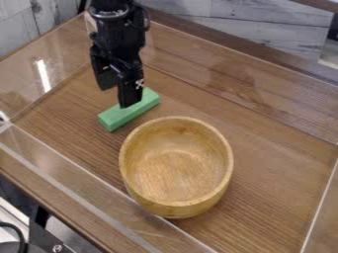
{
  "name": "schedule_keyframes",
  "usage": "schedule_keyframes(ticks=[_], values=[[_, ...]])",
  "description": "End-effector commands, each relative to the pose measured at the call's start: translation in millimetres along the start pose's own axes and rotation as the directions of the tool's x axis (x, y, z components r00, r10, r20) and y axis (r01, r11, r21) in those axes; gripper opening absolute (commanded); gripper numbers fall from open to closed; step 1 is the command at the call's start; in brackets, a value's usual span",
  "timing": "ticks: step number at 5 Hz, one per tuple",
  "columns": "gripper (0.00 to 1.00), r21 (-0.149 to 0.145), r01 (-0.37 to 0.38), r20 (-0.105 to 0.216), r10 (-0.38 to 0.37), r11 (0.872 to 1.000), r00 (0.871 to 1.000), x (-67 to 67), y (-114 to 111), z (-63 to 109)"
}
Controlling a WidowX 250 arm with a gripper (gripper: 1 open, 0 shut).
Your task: Put the green block in the brown bowl
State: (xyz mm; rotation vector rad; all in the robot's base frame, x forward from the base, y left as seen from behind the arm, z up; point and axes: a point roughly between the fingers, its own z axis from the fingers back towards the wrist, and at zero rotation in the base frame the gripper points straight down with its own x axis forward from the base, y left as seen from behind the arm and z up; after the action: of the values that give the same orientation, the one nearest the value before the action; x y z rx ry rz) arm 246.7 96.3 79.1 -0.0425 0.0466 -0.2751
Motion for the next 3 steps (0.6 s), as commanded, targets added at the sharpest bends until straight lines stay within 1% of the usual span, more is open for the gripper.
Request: schedule_keyframes(ticks=[1, 3], values=[[1.0, 0.012, -0.014, 0.026, 0.013, 1.0, 1.0, 1.8, 7.6, 1.4], [1.0, 0.007, -0.017, 0.031, 0.017, 1.0, 0.999, 3.6, 16.6, -6.4]])
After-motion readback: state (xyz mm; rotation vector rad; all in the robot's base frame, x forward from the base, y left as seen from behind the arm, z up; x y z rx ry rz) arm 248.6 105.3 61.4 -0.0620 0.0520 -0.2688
